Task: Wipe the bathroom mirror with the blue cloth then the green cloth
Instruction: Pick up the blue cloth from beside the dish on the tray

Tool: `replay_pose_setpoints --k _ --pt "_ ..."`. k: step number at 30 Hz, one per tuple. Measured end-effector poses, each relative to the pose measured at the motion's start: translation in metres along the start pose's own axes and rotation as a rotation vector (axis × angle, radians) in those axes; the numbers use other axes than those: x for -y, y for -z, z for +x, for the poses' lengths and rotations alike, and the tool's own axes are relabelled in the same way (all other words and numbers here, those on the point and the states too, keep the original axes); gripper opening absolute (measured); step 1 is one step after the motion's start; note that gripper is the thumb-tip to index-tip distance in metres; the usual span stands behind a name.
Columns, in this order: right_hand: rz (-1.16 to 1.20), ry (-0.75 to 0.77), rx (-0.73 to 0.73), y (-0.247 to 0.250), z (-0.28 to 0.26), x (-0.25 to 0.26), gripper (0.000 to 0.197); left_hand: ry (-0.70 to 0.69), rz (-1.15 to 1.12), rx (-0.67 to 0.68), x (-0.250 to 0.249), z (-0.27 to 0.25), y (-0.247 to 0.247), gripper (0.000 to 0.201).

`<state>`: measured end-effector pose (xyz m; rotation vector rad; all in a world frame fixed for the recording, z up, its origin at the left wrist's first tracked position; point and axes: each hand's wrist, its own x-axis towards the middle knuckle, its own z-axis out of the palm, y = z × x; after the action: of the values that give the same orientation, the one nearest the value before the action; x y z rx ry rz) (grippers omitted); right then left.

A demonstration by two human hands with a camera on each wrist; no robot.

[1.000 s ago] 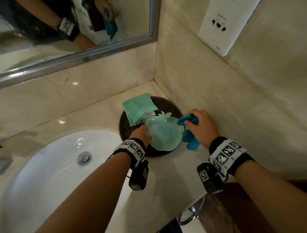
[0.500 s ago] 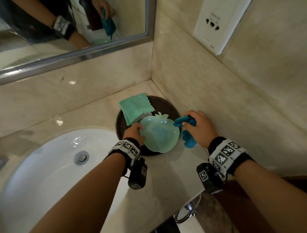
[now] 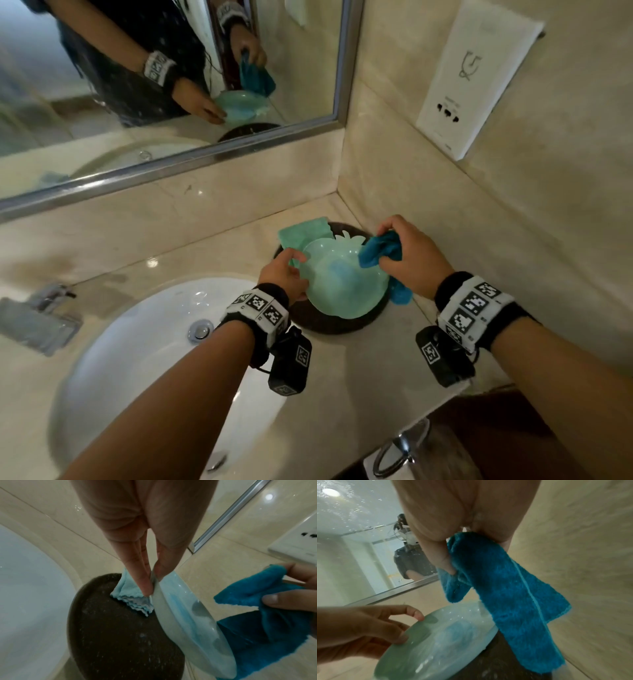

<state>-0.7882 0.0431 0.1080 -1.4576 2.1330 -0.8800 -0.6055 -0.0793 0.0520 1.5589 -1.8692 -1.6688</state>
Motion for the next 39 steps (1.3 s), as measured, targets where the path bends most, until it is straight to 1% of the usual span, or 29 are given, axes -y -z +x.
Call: replay_pose_setpoints --k 3,5,9,12,16,21,24,26,30,32,36,39 --pt "-0.107 0.089 0.137 -0.006 0.007 0.011 0.031 -0.008 -0.044 -0.003 -0.008 -0.005 0.006 0.033" --pt "-0.188 0.118 0.209 -0.011 0.011 0.017 0.030 -0.011 -0.060 -0.014 -0.013 -0.007 0.010 0.031" --pt "-0.408 0.171 0.306 -0.021 0.014 0.024 0.027 0.007 -0.078 -0.023 -0.016 -0.009 0.016 0.033" --pt "-0.521 0.260 0.367 -0.028 0.010 0.026 0.029 0.006 -0.114 -0.011 -0.016 -0.011 0.018 0.033" --pt "-0.576 0.278 0.407 -0.033 0.007 0.027 0.030 -0.010 -0.128 -0.006 -0.015 -0.013 0.017 0.034" --pt "-0.536 0.256 0.417 -0.035 0.005 0.026 0.028 -0.017 -0.135 -0.007 -0.014 -0.016 0.016 0.035" --pt "-0.479 0.220 0.376 -0.034 0.004 0.023 0.028 -0.018 -0.140 -0.005 -0.013 -0.017 0.017 0.035" --pt "-0.386 0.158 0.308 -0.031 0.005 0.021 0.029 -0.011 -0.150 -0.005 -0.011 -0.016 0.018 0.036" --pt "-0.058 0.033 0.056 -0.020 0.009 0.019 0.025 -0.008 -0.143 -0.029 -0.007 -0.012 0.022 0.036" --pt "0.070 -0.028 -0.023 -0.013 0.010 0.017 0.022 -0.008 -0.138 -0.044 -0.004 -0.009 0.023 0.036" --pt "0.327 -0.149 -0.100 -0.006 0.013 0.009 0.022 0.002 -0.109 -0.062 0.003 -0.001 0.023 0.036" --pt "0.433 -0.191 -0.128 -0.006 0.012 0.004 0.021 0.022 -0.094 -0.067 0.011 0.007 0.019 0.036"
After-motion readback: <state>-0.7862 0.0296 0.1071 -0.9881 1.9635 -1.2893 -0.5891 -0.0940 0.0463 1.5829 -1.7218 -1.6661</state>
